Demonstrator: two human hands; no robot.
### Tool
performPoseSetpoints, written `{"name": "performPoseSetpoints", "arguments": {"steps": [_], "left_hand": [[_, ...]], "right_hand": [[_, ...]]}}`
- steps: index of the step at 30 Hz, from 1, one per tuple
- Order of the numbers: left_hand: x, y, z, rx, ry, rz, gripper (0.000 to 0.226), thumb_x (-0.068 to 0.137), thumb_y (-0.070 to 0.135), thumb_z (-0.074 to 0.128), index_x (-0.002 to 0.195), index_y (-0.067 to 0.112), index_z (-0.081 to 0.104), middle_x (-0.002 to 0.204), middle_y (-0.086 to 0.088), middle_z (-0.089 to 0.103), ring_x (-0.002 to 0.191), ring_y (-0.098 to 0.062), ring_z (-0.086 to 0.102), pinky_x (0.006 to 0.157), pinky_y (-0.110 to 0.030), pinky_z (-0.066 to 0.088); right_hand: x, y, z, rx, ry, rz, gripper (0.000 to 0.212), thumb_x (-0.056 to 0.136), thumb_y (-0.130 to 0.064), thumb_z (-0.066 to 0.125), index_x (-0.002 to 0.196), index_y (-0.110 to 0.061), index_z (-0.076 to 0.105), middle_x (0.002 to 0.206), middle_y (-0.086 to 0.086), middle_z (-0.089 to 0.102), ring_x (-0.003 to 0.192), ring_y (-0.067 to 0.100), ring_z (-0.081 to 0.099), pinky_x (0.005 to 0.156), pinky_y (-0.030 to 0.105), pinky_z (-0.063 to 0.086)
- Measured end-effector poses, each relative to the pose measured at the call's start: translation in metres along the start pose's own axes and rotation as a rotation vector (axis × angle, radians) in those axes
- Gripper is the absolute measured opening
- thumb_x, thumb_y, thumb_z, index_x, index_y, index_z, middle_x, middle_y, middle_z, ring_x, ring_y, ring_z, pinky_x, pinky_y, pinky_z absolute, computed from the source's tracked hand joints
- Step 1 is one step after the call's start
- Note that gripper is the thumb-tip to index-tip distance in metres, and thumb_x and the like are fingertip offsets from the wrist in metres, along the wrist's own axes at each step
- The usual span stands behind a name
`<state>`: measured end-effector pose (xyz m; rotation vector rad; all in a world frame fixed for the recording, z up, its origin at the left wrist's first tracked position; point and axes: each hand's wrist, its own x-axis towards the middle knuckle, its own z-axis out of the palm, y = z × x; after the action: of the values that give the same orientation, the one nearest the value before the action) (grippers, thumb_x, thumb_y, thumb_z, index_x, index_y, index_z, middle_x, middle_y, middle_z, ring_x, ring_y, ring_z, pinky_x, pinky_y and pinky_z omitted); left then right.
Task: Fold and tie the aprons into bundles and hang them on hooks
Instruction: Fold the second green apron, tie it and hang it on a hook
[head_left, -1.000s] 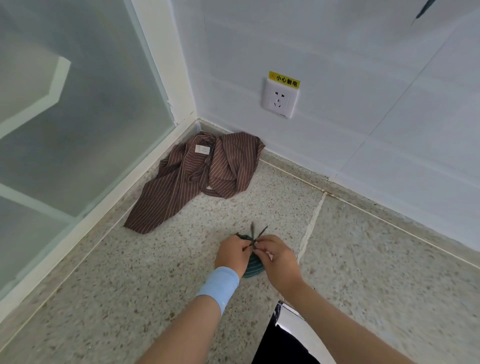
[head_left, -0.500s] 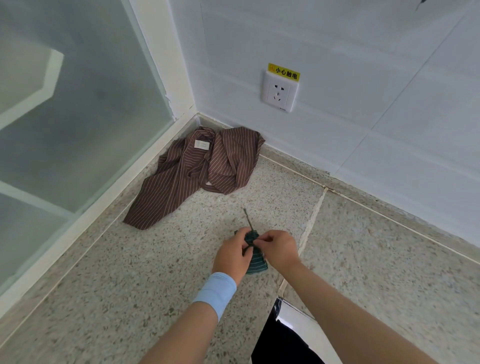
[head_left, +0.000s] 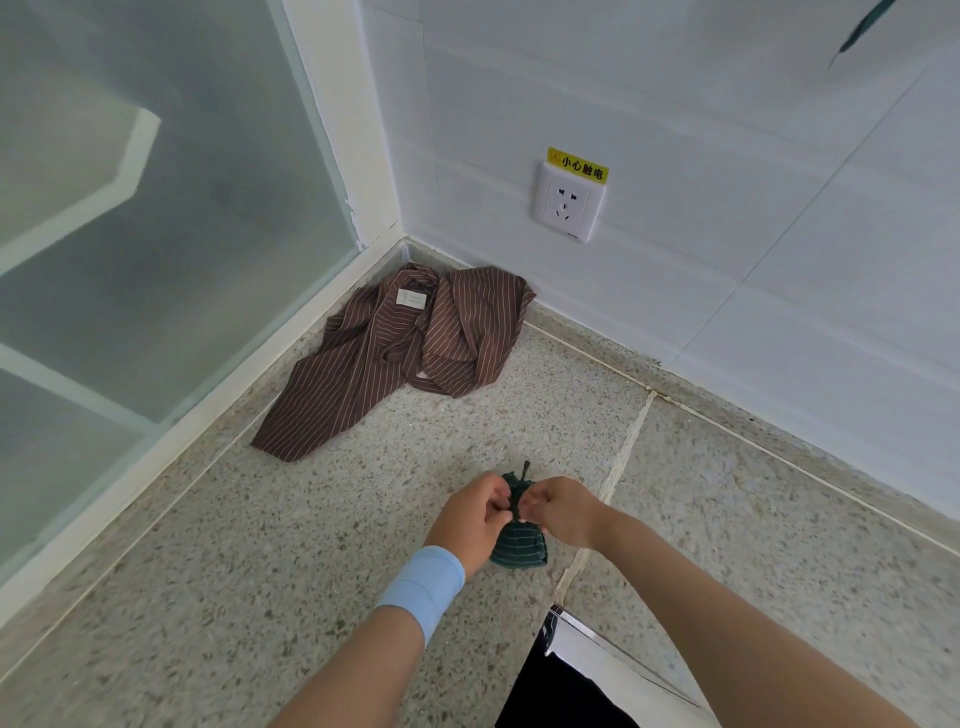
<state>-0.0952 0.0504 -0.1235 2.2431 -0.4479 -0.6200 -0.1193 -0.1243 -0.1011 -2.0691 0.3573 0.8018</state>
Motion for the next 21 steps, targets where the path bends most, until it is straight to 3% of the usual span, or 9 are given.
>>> {"name": "performPoseSetpoints", "arguments": {"steps": [3, 5, 7, 10, 13, 15, 18, 21], "left_hand": [[-0.007, -0.003, 0.004, 0.004, 0.114, 0.026, 0.012, 0.090, 0.009, 0.065, 0.089, 0.020, 0.068, 0.090, 0.008, 0.064, 0.081, -0.004, 0.059, 0.076, -0.020, 0.050], [-0.012, -0.003, 0.009, 0.014, 0.137, 0.036, 0.015, 0.091, 0.009, 0.063, 0.097, 0.018, 0.073, 0.096, 0.006, 0.065, 0.085, -0.006, 0.058, 0.081, -0.019, 0.050], [-0.016, -0.001, 0.013, -0.011, 0.172, 0.032, 0.014, 0.089, 0.018, 0.066, 0.102, 0.018, 0.073, 0.100, 0.007, 0.066, 0.089, -0.005, 0.058, 0.083, -0.016, 0.048], [-0.014, 0.001, 0.015, -0.102, 0.234, -0.045, 0.011, 0.084, 0.026, 0.074, 0.092, 0.019, 0.072, 0.097, 0.009, 0.062, 0.092, -0.005, 0.057, 0.084, -0.020, 0.048], [-0.005, 0.000, 0.009, 0.052, 0.116, -0.059, 0.014, 0.090, 0.029, 0.067, 0.085, 0.016, 0.066, 0.104, 0.005, 0.054, 0.104, -0.007, 0.046, 0.090, -0.020, 0.040], [0.000, 0.002, 0.001, 0.171, -0.013, -0.033, 0.018, 0.095, 0.027, 0.058, 0.085, 0.013, 0.062, 0.106, 0.002, 0.050, 0.105, -0.012, 0.046, 0.088, -0.023, 0.042], [0.003, 0.007, -0.010, 0.212, -0.167, -0.065, 0.025, 0.098, 0.023, 0.045, 0.080, 0.009, 0.055, 0.099, -0.004, 0.050, 0.083, -0.019, 0.053, 0.074, -0.032, 0.045], [0.005, 0.005, -0.016, 0.142, -0.279, -0.073, 0.031, 0.101, 0.021, 0.042, 0.076, 0.010, 0.057, 0.085, -0.004, 0.052, 0.073, -0.016, 0.049, 0.070, -0.035, 0.044]], "right_hand": [[0.001, -0.002, 0.001, 0.041, 0.001, 0.021, 0.017, 0.096, -0.019, 0.055, 0.084, -0.021, 0.066, 0.075, -0.006, 0.059, 0.073, 0.014, 0.054, 0.068, 0.026, 0.044], [0.001, -0.001, 0.003, 0.099, 0.015, 0.035, 0.019, 0.097, -0.018, 0.055, 0.081, -0.017, 0.066, 0.072, -0.002, 0.058, 0.069, 0.015, 0.051, 0.068, 0.027, 0.042], [0.001, 0.000, 0.004, 0.169, 0.013, 0.051, 0.020, 0.097, -0.018, 0.056, 0.081, -0.015, 0.067, 0.072, 0.002, 0.058, 0.068, 0.016, 0.051, 0.071, 0.030, 0.044], [0.000, -0.002, 0.005, 0.206, -0.018, 0.060, 0.018, 0.098, -0.018, 0.054, 0.090, -0.013, 0.070, 0.076, 0.006, 0.060, 0.071, 0.016, 0.055, 0.076, 0.032, 0.049], [-0.002, -0.003, 0.004, 0.152, -0.036, 0.048, 0.017, 0.097, -0.008, 0.051, 0.100, -0.013, 0.067, 0.077, 0.005, 0.063, 0.076, 0.017, 0.059, 0.080, 0.032, 0.053], [-0.001, -0.002, 0.002, 0.047, -0.011, 0.013, 0.021, 0.097, -0.006, 0.051, 0.103, -0.016, 0.069, 0.078, 0.003, 0.065, 0.076, 0.016, 0.060, 0.077, 0.031, 0.053], [-0.002, -0.001, 0.004, -0.067, 0.074, -0.043, 0.018, 0.099, -0.015, 0.057, 0.107, -0.017, 0.073, 0.078, -0.006, 0.063, 0.074, 0.010, 0.058, 0.066, 0.018, 0.046], [-0.001, 0.001, 0.006, -0.134, 0.148, -0.078, 0.015, 0.097, -0.018, 0.062, 0.106, -0.016, 0.074, 0.090, -0.002, 0.068, 0.087, 0.016, 0.064, 0.073, 0.022, 0.050]]}}
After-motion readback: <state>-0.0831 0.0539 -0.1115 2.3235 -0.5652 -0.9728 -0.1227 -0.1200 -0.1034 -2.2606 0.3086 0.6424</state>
